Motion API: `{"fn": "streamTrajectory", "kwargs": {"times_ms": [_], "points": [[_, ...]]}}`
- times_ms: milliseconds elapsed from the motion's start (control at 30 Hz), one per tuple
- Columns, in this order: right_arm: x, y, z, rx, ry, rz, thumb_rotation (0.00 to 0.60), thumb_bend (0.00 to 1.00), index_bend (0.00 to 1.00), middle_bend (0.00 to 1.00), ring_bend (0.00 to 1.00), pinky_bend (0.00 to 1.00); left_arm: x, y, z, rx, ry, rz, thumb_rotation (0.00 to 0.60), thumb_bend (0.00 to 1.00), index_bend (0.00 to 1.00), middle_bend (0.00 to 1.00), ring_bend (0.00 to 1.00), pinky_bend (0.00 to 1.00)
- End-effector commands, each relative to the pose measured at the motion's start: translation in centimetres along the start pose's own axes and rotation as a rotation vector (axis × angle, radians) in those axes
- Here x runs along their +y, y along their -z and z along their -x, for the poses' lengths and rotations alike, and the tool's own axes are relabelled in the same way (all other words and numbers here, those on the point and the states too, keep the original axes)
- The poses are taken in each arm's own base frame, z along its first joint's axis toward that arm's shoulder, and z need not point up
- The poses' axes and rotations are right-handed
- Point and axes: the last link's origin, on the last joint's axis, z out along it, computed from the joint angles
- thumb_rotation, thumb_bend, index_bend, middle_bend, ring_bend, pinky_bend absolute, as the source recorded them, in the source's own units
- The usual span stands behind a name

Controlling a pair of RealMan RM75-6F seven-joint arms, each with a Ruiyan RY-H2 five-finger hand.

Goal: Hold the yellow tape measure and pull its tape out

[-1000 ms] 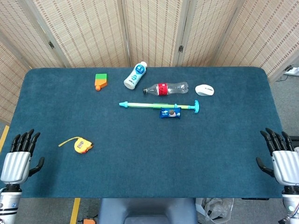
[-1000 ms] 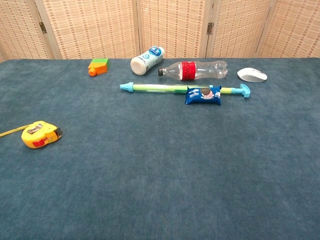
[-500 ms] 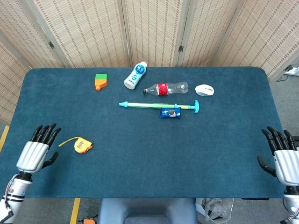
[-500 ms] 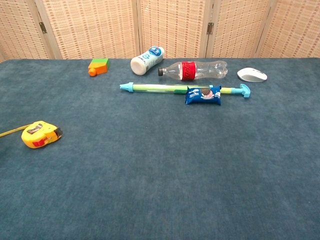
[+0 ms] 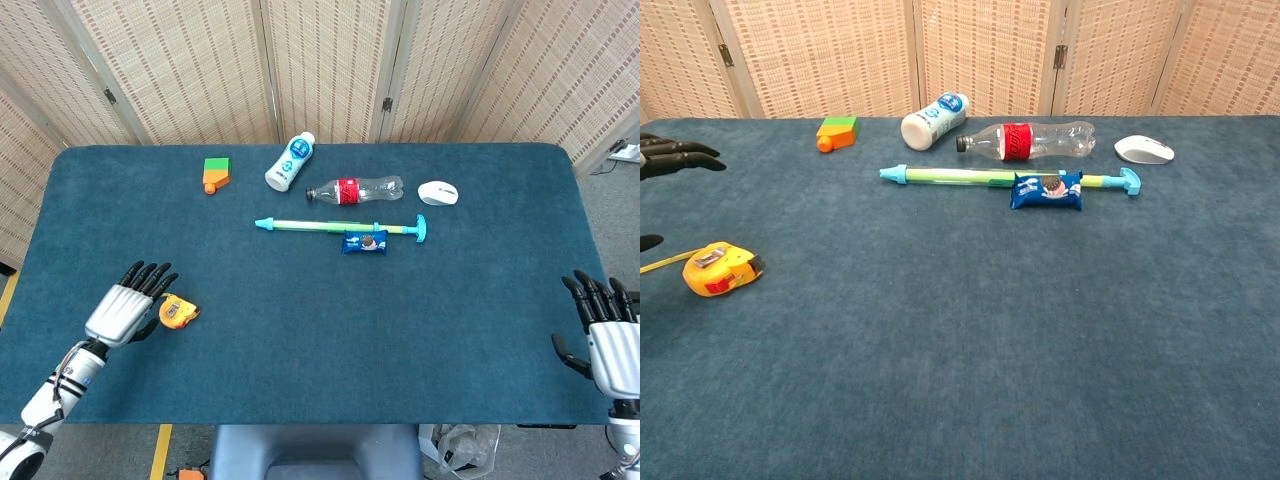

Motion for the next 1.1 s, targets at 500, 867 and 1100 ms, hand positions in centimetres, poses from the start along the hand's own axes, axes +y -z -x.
{"fn": "streamTrajectory", "kwargs": {"times_ms": [500, 867, 1100], "points": [[0.0, 0.0, 0.2, 0.002, -0.001, 0.002, 0.6, 0.36, 0.09, 0.09, 0.1, 0.0, 0.2, -1.8, 3.1, -0.129, -0.058, 0.004, 0.6, 0.42, 0.04, 0.04, 0.03, 0.07], [0.2, 0.4, 0.2, 0.007, -0.002, 0.01, 0.6, 0.36, 0.09, 0.09, 0.1, 0.0, 0.6, -2.7, 4.0, -0.158, -0.108, 0.028, 0.6, 0.42, 0.06, 0.05, 0.04, 0.07], [0.3, 0.5, 0.3, 0.004, -0.002, 0.011, 0.6, 0.36, 0.09, 0.09, 0.1, 0.0, 0.3, -2.9, 4.4, -0.18, -0.117, 0.022, 0.6, 0.42, 0.08, 0.08, 0.06, 0.08]]}}
